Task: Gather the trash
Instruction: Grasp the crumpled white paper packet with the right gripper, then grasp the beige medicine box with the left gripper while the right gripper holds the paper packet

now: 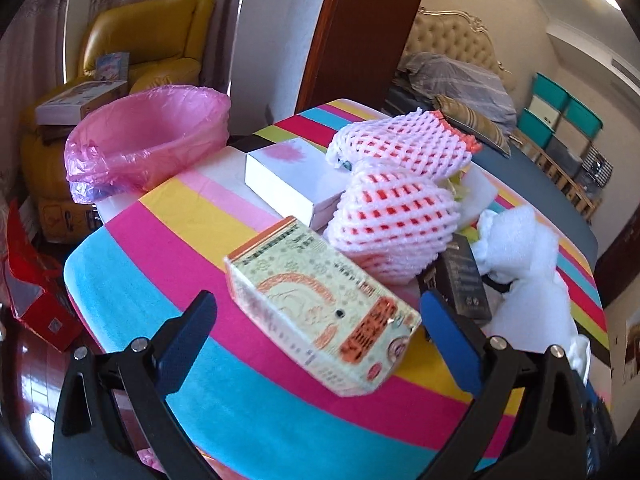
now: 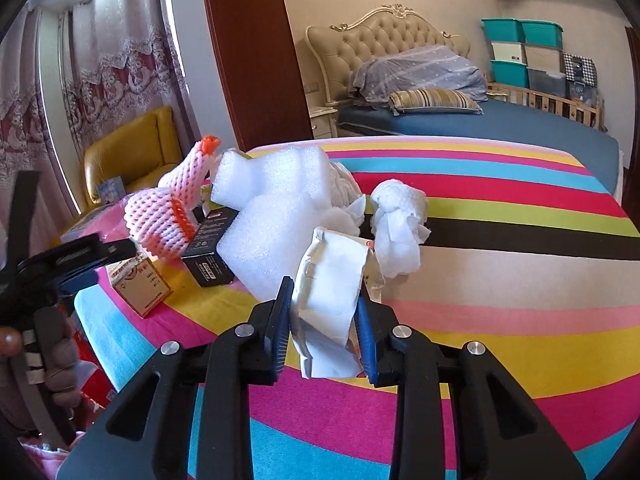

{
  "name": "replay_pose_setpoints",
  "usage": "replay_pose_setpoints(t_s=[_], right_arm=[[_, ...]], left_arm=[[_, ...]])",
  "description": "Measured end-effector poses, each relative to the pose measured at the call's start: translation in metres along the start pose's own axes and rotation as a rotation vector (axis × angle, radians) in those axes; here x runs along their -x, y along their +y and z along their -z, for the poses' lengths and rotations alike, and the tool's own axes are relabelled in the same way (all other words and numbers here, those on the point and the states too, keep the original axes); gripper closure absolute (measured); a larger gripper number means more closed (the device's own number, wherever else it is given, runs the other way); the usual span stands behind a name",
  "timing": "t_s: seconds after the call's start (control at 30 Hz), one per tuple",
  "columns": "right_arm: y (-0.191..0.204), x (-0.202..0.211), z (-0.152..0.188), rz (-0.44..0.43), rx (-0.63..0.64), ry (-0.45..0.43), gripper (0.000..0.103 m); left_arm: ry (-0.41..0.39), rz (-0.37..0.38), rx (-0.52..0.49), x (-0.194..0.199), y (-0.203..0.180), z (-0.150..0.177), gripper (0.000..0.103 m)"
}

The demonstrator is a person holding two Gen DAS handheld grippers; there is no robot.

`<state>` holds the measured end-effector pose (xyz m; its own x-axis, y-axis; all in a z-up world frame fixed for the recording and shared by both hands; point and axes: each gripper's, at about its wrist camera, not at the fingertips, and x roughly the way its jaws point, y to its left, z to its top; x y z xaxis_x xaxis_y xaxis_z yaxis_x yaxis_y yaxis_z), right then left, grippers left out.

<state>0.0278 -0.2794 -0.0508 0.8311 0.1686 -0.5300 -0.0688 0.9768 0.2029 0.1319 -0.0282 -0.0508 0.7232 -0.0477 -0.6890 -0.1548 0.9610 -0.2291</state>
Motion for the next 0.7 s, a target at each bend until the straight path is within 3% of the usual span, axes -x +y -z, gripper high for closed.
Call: replay_pose_setpoints(t_s=[0.13,0.23,0.27,0.37,0.5,0.7], right_arm=[[0.0,0.002,0.001,-0.01,0.002,-0.012,0.073],[-0.002,0.003,0.001,-0.021,-0.012,-0.017,0.073],[-0.002,0.004,0.001,-0.024,-0.014,-0.017,0.073],[0.001,0.004,0.001,-0.029,0.003,-0.021,0.073],[0.008,0.006,0.002,-0.035,0.033,-0.023,0.073],[0.024,0.006,0.003,-0.066,0.058,-0.01,0.073]], left_arm=[[-0.028,-0.066,-0.024,-0.008,-0.017,-0.006,0.005],[0.031,-0.095,-0.039,-0.018,-0.018,-0.004,0.007],[0.042,-0.097,-0.048,-0.019,-0.018,-0.002,0.013],[0.108,-0.075,-0.105,-0.025,-0.012,0.007,0.027],[0.115,-0.051,-0.108,-0.018,0.007,0.014,0.036],[0.156,-0.043,-0.131,-0.009,0.043,0.013,0.041]])
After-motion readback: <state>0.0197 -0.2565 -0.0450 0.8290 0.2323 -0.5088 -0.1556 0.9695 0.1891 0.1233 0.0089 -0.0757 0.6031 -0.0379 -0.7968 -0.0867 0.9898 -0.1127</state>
